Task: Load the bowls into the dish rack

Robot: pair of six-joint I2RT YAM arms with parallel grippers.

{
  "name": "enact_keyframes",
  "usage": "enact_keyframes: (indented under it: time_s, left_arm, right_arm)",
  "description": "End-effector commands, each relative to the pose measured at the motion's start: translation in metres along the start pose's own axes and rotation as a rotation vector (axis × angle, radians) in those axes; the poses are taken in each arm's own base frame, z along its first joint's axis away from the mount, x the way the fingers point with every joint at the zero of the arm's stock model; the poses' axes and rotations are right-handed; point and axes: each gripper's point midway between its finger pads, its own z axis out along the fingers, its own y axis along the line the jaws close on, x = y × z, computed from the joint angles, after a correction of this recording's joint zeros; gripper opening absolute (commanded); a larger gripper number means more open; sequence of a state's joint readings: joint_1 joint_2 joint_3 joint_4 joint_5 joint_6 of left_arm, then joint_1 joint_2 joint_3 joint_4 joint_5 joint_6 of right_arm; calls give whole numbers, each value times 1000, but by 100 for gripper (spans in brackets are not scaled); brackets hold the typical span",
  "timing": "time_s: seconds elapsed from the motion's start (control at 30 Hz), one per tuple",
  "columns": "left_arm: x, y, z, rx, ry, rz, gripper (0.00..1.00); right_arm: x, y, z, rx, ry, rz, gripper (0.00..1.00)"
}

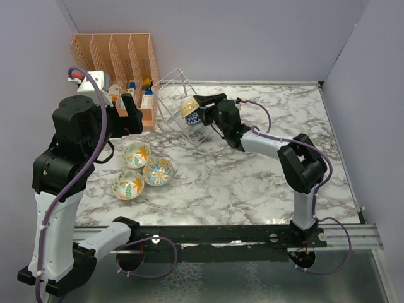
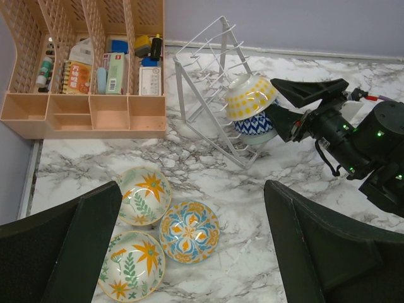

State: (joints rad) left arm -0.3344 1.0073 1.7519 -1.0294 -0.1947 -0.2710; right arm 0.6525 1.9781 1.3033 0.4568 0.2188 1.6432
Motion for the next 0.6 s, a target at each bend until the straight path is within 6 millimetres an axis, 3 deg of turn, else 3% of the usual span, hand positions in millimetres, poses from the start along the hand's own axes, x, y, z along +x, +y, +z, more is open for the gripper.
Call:
enact_keyframes:
  time_s: [0.0, 0.27, 0.57]
  left_arm:
    - [-2, -2, -4, 13, -11, -2, 99]
    - [0, -2, -3, 12, -6, 0, 99]
    - [0, 0, -3, 6, -6, 4, 99]
  right_arm:
    - [-6, 13, -17, 23, -3, -34, 62]
    - [-12, -2, -32, 112, -12, -68, 62]
    - [-20, -3, -42, 195, -8, -200, 63]
